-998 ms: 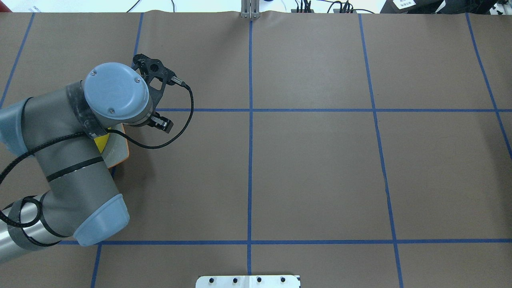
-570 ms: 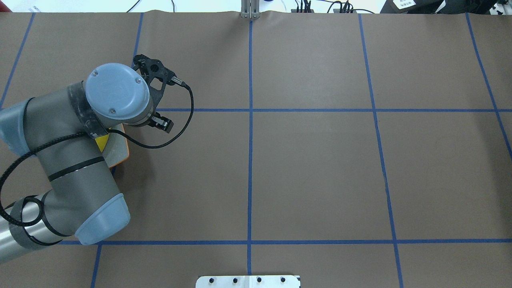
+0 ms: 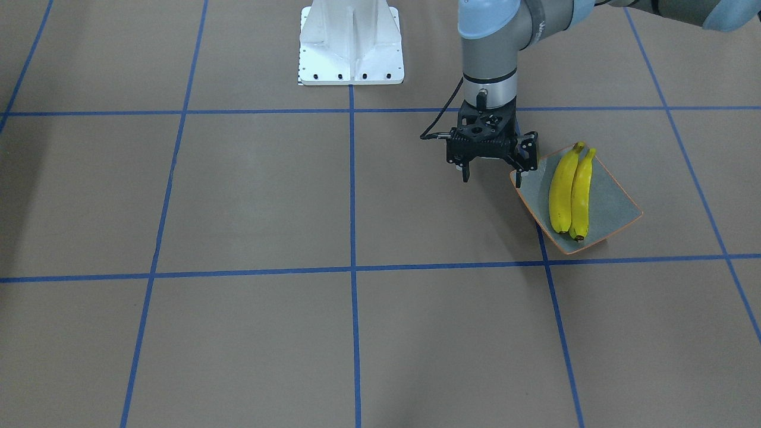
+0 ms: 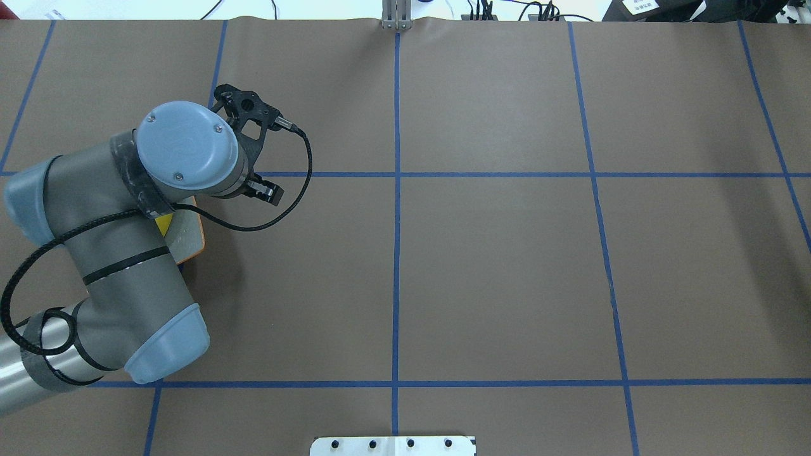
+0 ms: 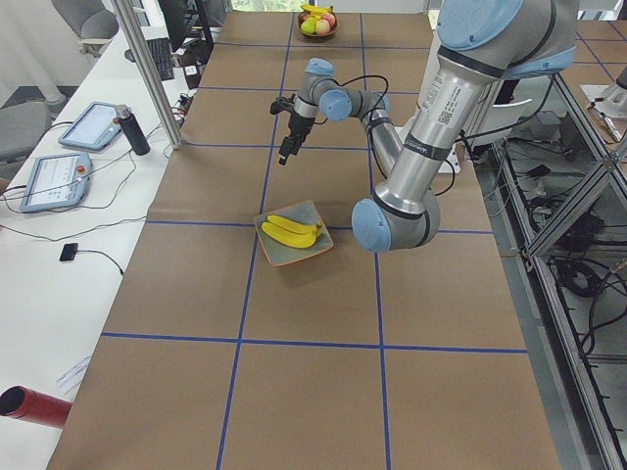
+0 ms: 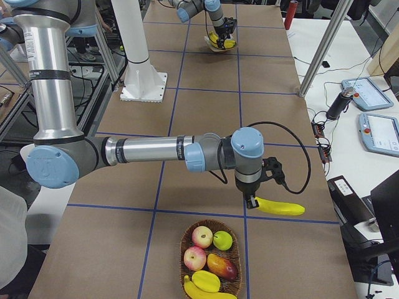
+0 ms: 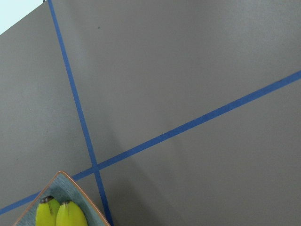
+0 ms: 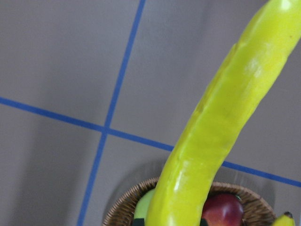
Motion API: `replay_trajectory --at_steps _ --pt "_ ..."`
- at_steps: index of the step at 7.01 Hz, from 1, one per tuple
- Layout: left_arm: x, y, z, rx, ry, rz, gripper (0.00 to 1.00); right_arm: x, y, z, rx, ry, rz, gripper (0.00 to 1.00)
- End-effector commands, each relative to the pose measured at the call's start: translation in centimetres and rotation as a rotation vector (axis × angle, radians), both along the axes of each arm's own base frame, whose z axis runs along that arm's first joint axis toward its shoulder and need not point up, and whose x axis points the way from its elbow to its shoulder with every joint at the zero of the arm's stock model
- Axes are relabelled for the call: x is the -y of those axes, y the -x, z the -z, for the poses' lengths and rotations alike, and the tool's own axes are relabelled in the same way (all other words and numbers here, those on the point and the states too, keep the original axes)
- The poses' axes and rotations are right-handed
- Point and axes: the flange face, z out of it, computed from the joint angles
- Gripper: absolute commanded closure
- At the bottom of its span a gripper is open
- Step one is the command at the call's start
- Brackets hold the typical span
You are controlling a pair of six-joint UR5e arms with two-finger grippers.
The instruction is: Transfer all bananas from basket to plate
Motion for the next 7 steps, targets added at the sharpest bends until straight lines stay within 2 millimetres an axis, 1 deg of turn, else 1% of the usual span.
replay_trajectory --at_steps 1,2,3,4,5,6,7 --pt "0.1 -0.1 0.8 -0.079 0.015 0.067 0.0 1.8 6.8 7.4 0.074 0.011 -0.035 1.0" --pt "0.2 -0.2 1.7 -0.16 0.04 0.138 0.0 2.6 9.1 10.5 0.113 0.017 -0.05 1.0" --pt "0.2 -0.4 2.7 -0.26 0.05 0.193 0.0 2.5 11.9 12.5 0.142 0.015 -0.02 1.0" --pt "0.0 -0.9 3.4 -0.366 0.084 0.201 0.0 3.2 14.5 15.5 0.191 0.023 -0.012 1.0" --pt "-0.3 -0.9 5.0 -0.507 0.102 0.223 0.0 2.7 17.9 18.5 0.22 0.03 0.005 1.0" --pt "-0.6 -1.2 6.2 -0.637 0.119 0.211 0.0 2.2 21.3 21.3 0.246 0.026 0.033 1.0" --pt "-1.1 -1.5 7.1 -0.754 0.131 0.17 0.0 1.9 25.0 23.9 0.267 0.001 0.098 1.0"
